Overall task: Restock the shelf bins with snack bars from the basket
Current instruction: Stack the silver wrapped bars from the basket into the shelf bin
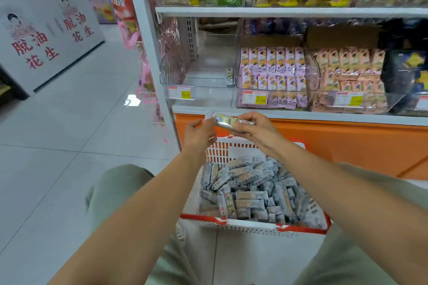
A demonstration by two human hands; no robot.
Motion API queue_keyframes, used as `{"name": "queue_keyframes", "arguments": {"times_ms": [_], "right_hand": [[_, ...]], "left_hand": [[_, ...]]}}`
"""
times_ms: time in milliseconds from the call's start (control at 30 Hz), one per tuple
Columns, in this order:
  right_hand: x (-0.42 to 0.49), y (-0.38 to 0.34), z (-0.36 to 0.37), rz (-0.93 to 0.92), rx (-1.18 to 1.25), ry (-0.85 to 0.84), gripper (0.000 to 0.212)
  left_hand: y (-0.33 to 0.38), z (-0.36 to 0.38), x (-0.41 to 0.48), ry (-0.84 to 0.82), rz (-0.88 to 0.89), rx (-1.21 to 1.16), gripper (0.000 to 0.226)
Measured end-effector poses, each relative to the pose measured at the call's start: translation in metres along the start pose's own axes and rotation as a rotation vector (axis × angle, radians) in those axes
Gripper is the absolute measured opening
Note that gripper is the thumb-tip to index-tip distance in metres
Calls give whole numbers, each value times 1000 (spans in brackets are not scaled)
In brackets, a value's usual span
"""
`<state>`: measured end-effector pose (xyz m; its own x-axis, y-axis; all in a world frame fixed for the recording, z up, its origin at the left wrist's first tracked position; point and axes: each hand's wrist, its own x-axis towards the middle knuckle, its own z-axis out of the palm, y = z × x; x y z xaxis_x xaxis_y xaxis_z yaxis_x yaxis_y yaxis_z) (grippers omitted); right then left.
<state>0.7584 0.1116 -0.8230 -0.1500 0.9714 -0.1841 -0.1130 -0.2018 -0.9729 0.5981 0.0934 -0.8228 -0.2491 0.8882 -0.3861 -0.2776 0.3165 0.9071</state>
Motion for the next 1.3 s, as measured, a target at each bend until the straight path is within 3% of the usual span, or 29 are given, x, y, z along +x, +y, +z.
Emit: {"name": "queue_keyframes", "arguments": {"times_ms": [67,200,367,500,700,867,1000,1133,1300], "right_hand": [[7,-8,9,-69,-17,44,23],[27,-37,19,-170,-73,65,21],[61,-80,12,-340,-371,66,21],[109,-93,-9,-576,-881,136,34],[165,-86,-23,-594,-1363,41,49],[193,-72,-26,-620,-1361,55,48],[204,-64,-26,-640,-1278,81,57],[205,-58,-27,-669,-1190,86,54],[206,-58,-28,-695,-1145,78,52]], "left_hand": [[10,13,-1,-90,-83,-57,41],[43,35,12,-122,37,12,10],[107,40,55,-58,201,168,13],[138,46,103,-62,242,352,20],[138,69,178,-97,222,576,28],[116,82,227,-139,145,720,41],[104,88,246,-204,88,816,33],[95,96,251,-259,51,931,36],[91,96,254,-360,-23,943,19]]}}
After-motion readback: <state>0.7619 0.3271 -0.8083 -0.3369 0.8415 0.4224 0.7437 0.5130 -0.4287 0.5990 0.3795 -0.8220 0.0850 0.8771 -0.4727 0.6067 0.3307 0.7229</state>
